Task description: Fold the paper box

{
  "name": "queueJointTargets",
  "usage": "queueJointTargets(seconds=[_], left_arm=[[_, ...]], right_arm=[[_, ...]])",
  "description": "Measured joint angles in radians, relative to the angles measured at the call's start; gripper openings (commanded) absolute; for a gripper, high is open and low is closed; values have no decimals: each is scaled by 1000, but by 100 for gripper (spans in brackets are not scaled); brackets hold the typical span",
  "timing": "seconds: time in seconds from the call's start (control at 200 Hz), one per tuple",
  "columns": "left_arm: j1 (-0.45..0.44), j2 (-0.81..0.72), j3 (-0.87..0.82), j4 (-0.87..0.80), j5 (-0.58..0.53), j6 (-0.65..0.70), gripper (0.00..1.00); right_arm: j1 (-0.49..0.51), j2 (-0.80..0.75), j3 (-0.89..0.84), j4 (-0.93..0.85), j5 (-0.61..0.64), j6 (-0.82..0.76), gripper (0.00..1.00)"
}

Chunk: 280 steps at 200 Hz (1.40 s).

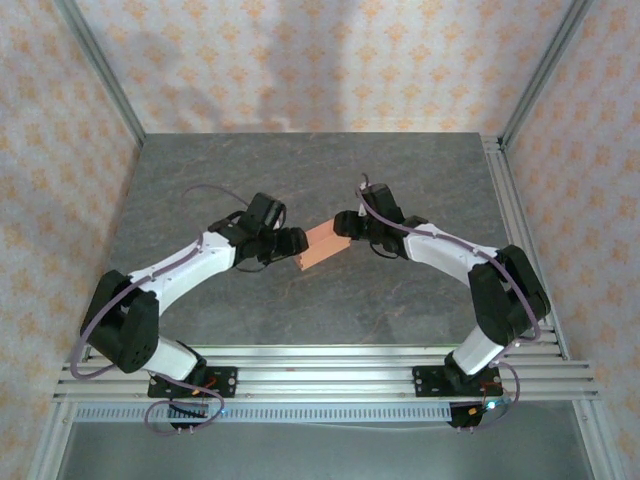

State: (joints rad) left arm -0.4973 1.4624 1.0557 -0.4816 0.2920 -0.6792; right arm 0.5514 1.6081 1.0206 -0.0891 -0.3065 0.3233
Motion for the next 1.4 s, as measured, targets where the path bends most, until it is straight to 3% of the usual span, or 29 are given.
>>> queueJointTargets(seconds=[0.18, 0.34, 0.566, 0.771, 1.106, 1.306, 1.401], left_arm=[[1, 0, 119, -50, -73, 160, 100], [0, 1, 122, -26, -56, 409, 100], [-13, 15, 108, -3, -35, 806, 99], [-20, 154, 173, -53, 19, 1017, 90], [-44, 294, 290, -177, 48, 1154, 46], [-60, 294, 292, -182, 24, 1164, 36], [-76, 287, 290, -169, -37, 1160, 35]], right_arm=[[0, -25, 38, -33, 25, 19, 86], [-17, -53, 45, -64, 67, 68, 90], [-113, -175, -49, -77, 79, 132, 90], [-129, -225, -102, -101, 82, 149, 90], [-130, -235, -108, -128, 92, 148, 90], [-130, -235, -108, -132, 98, 145, 90], [-130, -235, -108, -132, 98, 144, 90]])
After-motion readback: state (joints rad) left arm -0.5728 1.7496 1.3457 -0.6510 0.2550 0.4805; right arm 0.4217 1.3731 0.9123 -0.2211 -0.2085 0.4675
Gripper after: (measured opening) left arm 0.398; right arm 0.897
